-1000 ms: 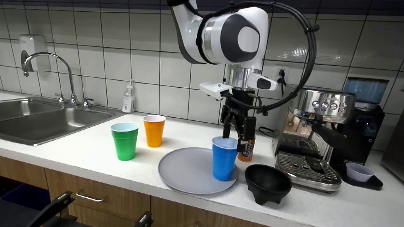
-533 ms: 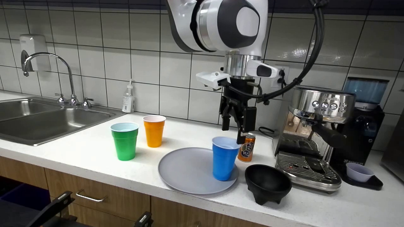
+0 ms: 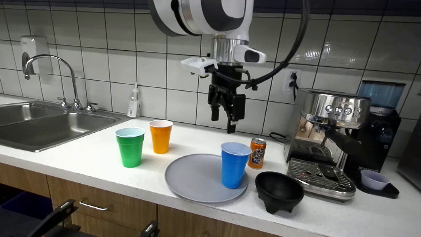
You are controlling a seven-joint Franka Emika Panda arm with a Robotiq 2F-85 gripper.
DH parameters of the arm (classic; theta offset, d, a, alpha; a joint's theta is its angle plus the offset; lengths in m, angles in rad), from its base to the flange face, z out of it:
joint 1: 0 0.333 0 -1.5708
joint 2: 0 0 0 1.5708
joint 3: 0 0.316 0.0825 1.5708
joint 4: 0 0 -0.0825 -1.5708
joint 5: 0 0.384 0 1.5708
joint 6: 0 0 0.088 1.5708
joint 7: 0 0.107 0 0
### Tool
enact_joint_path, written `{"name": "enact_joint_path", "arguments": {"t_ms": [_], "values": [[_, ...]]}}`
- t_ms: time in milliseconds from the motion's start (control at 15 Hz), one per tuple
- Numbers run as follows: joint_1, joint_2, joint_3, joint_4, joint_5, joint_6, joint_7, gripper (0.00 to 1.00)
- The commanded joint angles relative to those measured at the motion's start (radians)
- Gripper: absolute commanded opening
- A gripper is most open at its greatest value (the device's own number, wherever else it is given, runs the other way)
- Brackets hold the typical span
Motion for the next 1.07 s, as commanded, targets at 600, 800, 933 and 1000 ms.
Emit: {"name": "enact_joint_path", "arguments": {"t_ms": [600, 800, 933, 1000], "values": [[0.08, -0.031, 0.172, -0.004, 0.013, -0.002, 0.037, 1.0], [0.082, -0.031, 0.174, -0.003, 0.013, -0.002, 0.038, 1.0], [0.081, -0.004, 0.172, 0.013, 0.002, 0.041, 0.027, 1.0], [0.085, 0.011, 0.169, 0.026, 0.017, 0.053, 0.008, 1.0]]}}
